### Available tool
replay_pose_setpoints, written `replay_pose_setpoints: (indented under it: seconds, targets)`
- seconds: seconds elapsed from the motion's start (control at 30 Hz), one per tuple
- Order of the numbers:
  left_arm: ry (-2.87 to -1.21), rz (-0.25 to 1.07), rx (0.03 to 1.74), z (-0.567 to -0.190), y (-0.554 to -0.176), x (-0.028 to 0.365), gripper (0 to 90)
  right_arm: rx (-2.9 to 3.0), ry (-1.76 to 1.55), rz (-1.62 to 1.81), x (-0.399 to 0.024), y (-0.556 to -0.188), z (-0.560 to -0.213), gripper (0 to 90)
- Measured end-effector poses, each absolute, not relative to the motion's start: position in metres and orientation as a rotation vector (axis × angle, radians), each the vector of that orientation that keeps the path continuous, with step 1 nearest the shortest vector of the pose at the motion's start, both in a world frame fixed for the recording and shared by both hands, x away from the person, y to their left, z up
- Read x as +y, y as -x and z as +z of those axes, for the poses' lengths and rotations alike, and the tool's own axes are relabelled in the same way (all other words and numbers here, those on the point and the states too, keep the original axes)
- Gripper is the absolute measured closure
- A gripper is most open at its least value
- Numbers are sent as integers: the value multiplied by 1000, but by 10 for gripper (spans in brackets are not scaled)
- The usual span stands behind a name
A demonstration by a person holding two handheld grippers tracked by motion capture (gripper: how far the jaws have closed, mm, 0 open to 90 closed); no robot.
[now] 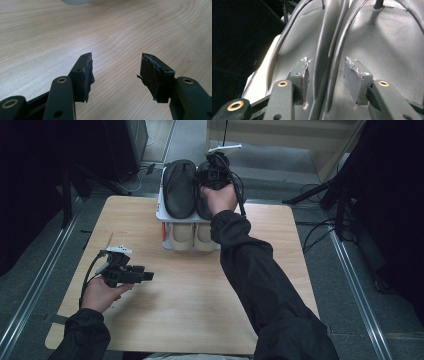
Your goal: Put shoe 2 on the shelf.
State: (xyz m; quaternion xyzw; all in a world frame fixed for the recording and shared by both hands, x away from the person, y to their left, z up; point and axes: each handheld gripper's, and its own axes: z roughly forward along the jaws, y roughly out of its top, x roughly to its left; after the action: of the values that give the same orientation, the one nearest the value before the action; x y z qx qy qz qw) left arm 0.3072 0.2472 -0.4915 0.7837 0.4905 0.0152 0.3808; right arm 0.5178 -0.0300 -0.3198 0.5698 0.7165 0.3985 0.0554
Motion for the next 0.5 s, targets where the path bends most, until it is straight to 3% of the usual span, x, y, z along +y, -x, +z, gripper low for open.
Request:
replay_pose_setpoints:
  seconds: [0.5]
  targets:
    - [-2014,10,1220,-490,-320,237,439,2284,-1605,1321,-47,-470,-317,571]
